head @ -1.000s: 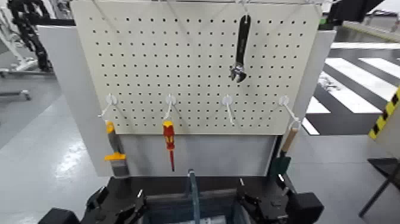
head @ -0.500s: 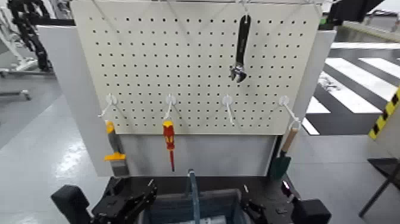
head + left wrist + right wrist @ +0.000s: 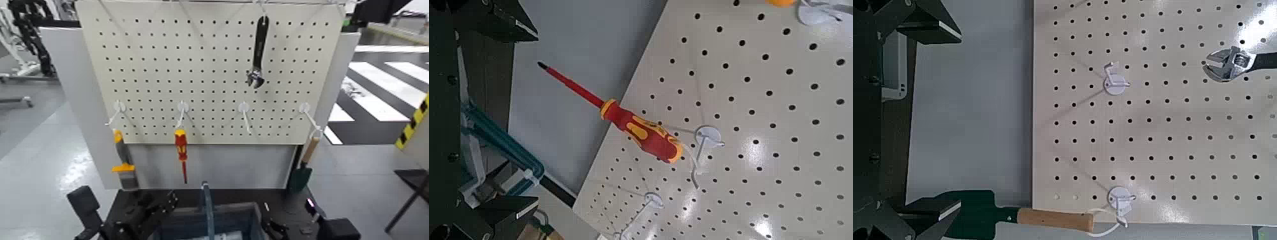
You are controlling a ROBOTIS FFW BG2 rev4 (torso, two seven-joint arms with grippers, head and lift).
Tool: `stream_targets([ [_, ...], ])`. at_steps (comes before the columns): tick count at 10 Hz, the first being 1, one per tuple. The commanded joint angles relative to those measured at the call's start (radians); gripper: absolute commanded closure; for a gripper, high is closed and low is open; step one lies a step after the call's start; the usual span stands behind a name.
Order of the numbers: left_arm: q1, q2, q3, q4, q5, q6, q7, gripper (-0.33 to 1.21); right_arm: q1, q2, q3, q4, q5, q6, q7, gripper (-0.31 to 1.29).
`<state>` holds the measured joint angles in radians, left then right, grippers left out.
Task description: Grasp the handle of the crate.
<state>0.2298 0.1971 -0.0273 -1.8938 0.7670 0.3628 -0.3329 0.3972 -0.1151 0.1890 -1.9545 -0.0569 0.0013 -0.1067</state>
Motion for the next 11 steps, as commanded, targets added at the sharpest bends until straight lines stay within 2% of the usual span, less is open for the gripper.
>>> stream_targets([
  [1,-0.018,0.033,0.033,-0.021,0.132,0.168,-0.031,0.13,0.017,0.0,0.001,-0.014,0.009,0.006,-0.01,0.14],
  [5,-0.047,0.055,0.047,0.033,0.348,0.309,-0.064,0.13,0.051,-0.003,-0.002,-0.029,0.015,0.005,-0.024,0.14],
  [8,-0.096,0.062,0.01,0.114,0.505,0.363,-0.1,0.13,0.085,0.008,-0.014,-0.023,0.017,-0.026,-0.028,0.15],
  [11,-0.139,0.068,-0.028,0.167,0.637,0.429,-0.092,0.13,0.103,0.02,-0.019,-0.014,0.023,-0.046,-0.028,0.15],
])
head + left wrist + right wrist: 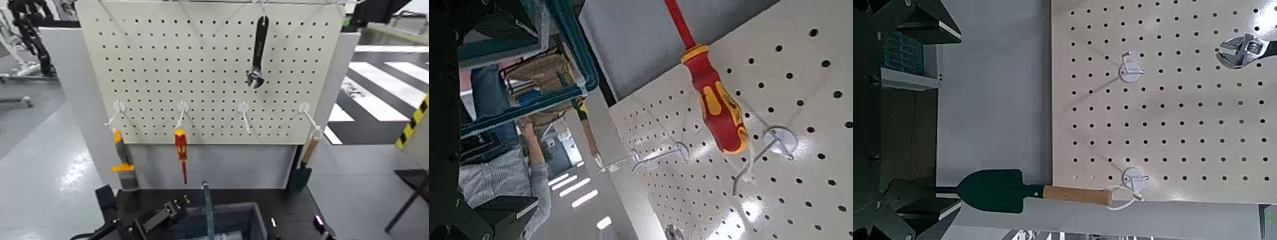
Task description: Grasp the handle of the crate.
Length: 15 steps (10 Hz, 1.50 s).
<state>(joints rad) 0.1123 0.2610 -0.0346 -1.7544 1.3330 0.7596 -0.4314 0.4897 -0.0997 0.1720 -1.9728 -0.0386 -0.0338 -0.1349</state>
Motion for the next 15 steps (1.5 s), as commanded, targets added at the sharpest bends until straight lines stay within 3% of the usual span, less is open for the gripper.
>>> stream_targets([
  [1,-0.037,0.012,-0.039,0.049,0.123,0.049,0.008,0.13,0.018,0.005,0.0,0.012,0.009,-0.028,-0.003,0.15],
  [7,-0.137,0.05,-0.117,0.179,0.29,0.135,0.003,0.13,0.027,0.014,0.011,0.054,0.006,-0.094,-0.022,0.15],
  [12,-0.209,0.064,-0.211,0.279,0.374,0.159,-0.012,0.15,0.026,0.017,0.007,0.066,0.003,-0.113,-0.025,0.15],
  [13,-0.211,0.066,-0.211,0.28,0.374,0.158,-0.009,0.21,0.026,0.017,0.007,0.066,0.005,-0.113,-0.025,0.15],
  [14,-0.214,0.067,-0.214,0.285,0.374,0.159,-0.009,0.42,0.024,0.017,0.007,0.068,0.003,-0.115,-0.025,0.15],
  [15,-0.215,0.069,-0.215,0.286,0.376,0.159,-0.009,0.82,0.024,0.017,0.006,0.068,0.005,-0.118,-0.025,0.15],
])
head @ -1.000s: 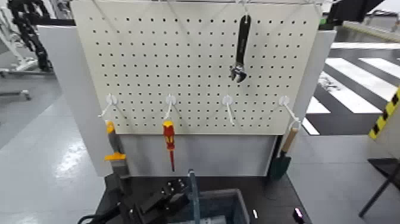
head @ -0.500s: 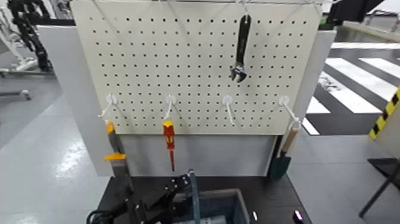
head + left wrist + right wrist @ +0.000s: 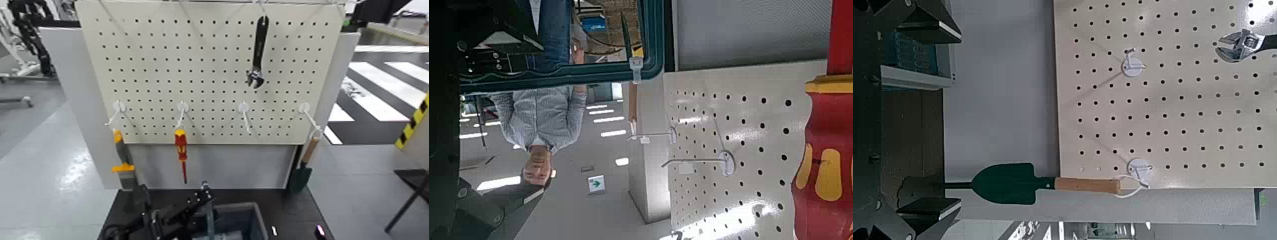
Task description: Grasp the handle of the crate.
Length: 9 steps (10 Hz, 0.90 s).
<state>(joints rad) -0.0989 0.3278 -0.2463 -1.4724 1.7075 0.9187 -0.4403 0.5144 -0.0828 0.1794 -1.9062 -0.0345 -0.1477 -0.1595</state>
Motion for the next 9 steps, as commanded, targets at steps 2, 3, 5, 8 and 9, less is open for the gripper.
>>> stream_targets([
  [2,-0.007,0.002,-0.007,0.009,0.001,0.006,0.002,1.16,-0.002,0.0,0.0,0.002,0.001,-0.007,0.0,0.14],
  [3,-0.007,0.002,-0.004,0.011,0.001,0.008,0.003,1.18,-0.001,0.0,0.0,0.002,0.001,-0.009,0.0,0.14],
  [5,-0.005,0.002,-0.005,0.012,0.001,0.014,0.009,1.18,-0.002,0.0,-0.001,0.004,-0.001,-0.009,0.0,0.14],
  [8,-0.001,-0.003,-0.005,0.009,0.001,0.017,0.012,1.18,-0.002,-0.002,-0.001,0.004,0.001,-0.012,0.0,0.14],
  [9,0.002,-0.003,-0.005,0.006,0.001,0.019,0.014,1.18,-0.002,-0.002,-0.001,0.004,0.001,-0.012,0.0,0.14],
])
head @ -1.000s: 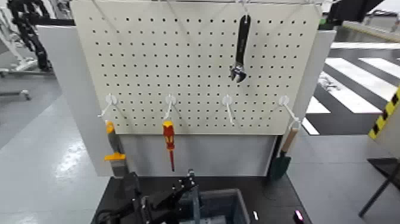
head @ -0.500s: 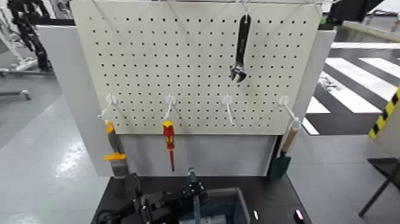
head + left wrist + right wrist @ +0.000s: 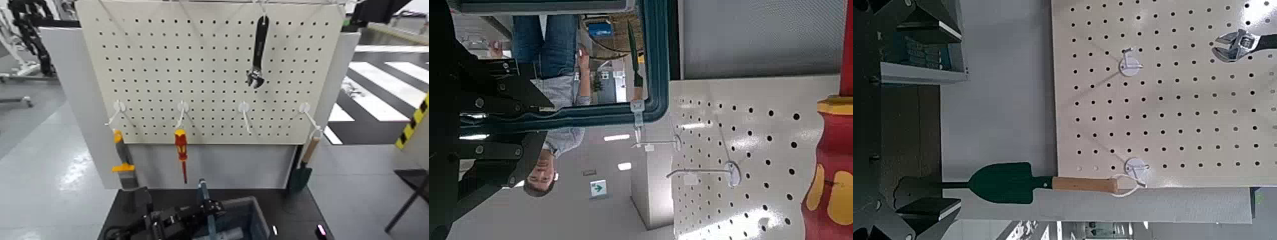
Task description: Grasp the handle of the crate.
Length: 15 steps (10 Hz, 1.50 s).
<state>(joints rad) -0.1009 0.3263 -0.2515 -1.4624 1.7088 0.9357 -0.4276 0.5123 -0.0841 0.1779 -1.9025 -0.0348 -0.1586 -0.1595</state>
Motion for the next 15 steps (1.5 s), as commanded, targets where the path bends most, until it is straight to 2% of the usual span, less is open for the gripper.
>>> stream_targets([
  [1,0.006,-0.001,0.001,-0.009,0.0,0.008,0.004,1.18,0.0,0.0,0.0,0.0,-0.001,-0.003,0.0,0.14],
  [7,0.021,0.01,0.005,-0.07,0.032,0.066,0.058,1.18,-0.005,0.001,0.002,0.008,0.001,-0.003,-0.005,0.15],
  [11,0.033,0.034,-0.023,-0.107,0.086,0.101,0.089,1.18,-0.011,0.001,0.003,0.013,0.001,-0.007,-0.009,0.15],
  [15,0.043,0.031,-0.031,-0.156,0.118,0.094,0.104,1.18,-0.014,0.0,0.008,0.013,0.004,-0.01,-0.021,0.15],
])
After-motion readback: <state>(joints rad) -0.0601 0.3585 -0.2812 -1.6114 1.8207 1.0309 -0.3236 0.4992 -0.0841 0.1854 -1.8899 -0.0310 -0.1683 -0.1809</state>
